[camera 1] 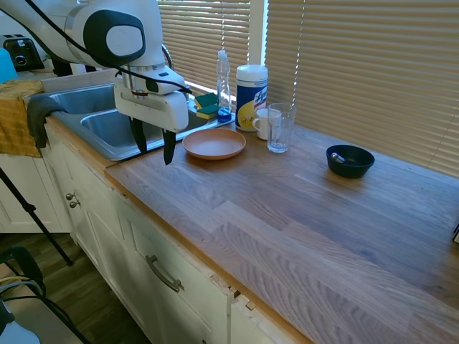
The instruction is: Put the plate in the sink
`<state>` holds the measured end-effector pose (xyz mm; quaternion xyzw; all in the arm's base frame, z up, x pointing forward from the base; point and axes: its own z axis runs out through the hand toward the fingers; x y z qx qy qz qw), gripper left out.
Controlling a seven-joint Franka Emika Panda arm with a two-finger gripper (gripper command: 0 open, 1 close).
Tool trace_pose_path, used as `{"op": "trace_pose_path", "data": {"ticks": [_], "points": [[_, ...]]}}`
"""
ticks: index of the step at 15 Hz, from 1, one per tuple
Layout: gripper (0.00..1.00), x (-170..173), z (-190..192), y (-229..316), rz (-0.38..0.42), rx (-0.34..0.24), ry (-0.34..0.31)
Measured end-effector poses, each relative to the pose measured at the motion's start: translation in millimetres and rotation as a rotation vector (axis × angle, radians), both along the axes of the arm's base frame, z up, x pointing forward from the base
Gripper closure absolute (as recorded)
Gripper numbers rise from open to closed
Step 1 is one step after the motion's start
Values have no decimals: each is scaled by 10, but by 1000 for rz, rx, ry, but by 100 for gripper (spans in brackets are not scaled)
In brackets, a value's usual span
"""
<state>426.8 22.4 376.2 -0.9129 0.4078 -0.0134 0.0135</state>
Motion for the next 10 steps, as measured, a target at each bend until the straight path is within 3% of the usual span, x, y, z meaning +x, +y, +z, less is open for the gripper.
{"op": "trace_pose_path", "data": {"ticks": [5,10], "points": [[0,148,87,-88,-9,-3,-20],[0,663,97,-592,-63,12,-60]]}}
